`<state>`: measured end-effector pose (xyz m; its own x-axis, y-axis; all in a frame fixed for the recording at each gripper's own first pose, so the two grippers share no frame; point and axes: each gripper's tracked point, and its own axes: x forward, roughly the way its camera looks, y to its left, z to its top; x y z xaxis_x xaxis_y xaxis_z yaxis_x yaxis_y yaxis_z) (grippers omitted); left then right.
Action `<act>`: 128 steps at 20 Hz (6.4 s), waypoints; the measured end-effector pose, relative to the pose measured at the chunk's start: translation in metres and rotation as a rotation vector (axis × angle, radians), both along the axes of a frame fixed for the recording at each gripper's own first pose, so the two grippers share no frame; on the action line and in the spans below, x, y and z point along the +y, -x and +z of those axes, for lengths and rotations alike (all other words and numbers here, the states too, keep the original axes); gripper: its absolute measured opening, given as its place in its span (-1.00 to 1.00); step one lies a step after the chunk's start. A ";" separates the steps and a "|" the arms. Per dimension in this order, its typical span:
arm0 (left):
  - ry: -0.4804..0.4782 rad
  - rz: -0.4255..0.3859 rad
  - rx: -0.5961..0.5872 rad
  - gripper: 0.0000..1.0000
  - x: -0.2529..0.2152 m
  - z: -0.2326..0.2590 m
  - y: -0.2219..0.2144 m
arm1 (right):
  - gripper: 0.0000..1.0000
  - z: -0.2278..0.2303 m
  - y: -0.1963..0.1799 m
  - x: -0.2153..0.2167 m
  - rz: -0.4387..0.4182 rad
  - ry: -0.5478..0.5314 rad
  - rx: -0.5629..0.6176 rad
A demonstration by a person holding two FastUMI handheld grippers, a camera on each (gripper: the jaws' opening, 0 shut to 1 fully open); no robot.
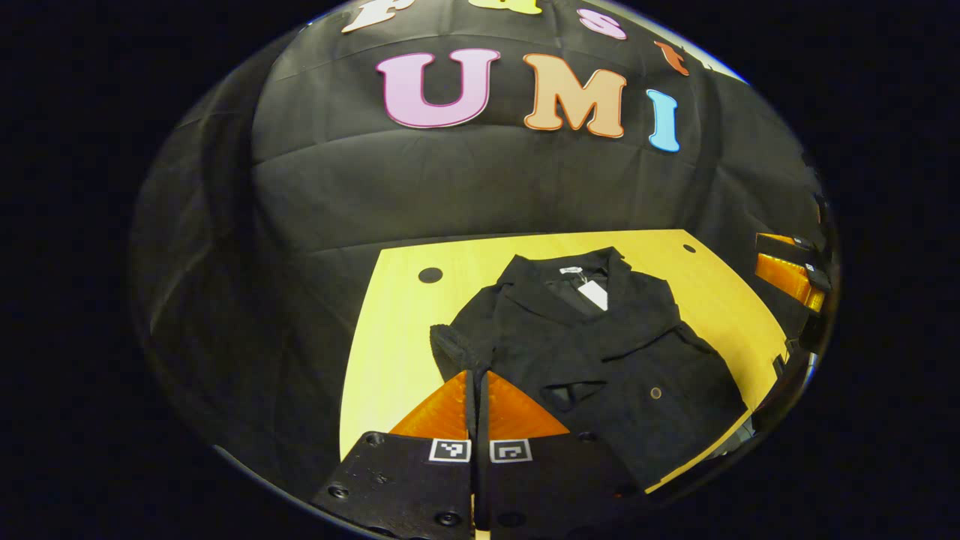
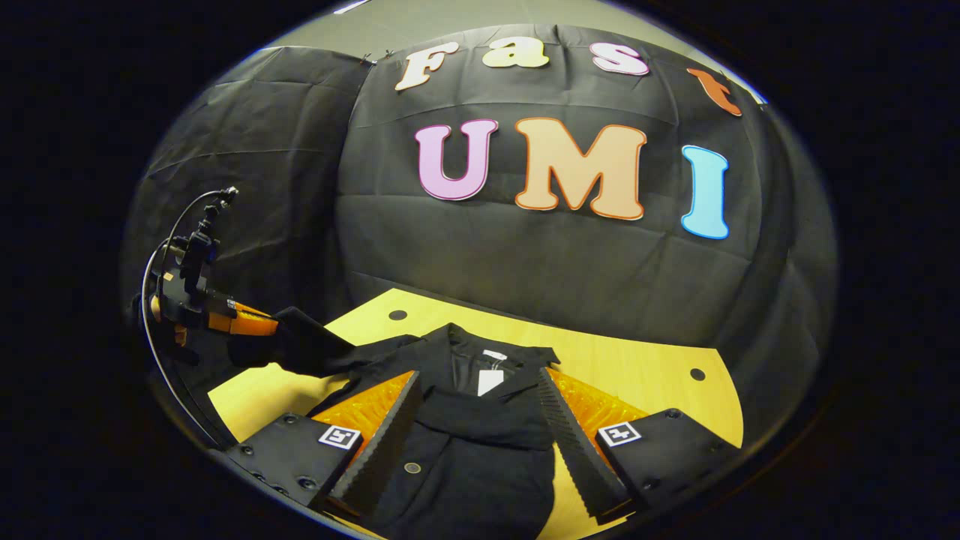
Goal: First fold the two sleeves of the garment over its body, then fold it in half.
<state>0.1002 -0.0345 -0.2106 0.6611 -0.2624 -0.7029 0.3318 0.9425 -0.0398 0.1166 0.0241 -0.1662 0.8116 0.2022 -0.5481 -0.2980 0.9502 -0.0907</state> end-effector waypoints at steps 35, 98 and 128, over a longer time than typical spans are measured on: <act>-0.270 -0.443 -0.129 0.85 -0.362 -0.056 -0.097 | 0.94 -0.026 0.083 -0.313 -0.450 -0.074 0.046; 0.054 0.067 0.148 -0.28 -0.060 -0.150 0.244 | -0.33 -0.233 0.271 -0.087 -0.137 -0.016 0.572; 0.195 0.150 -0.126 -1.00 -0.062 0.023 -0.022 | -0.95 -0.022 -0.003 -0.077 -0.115 -0.260 0.098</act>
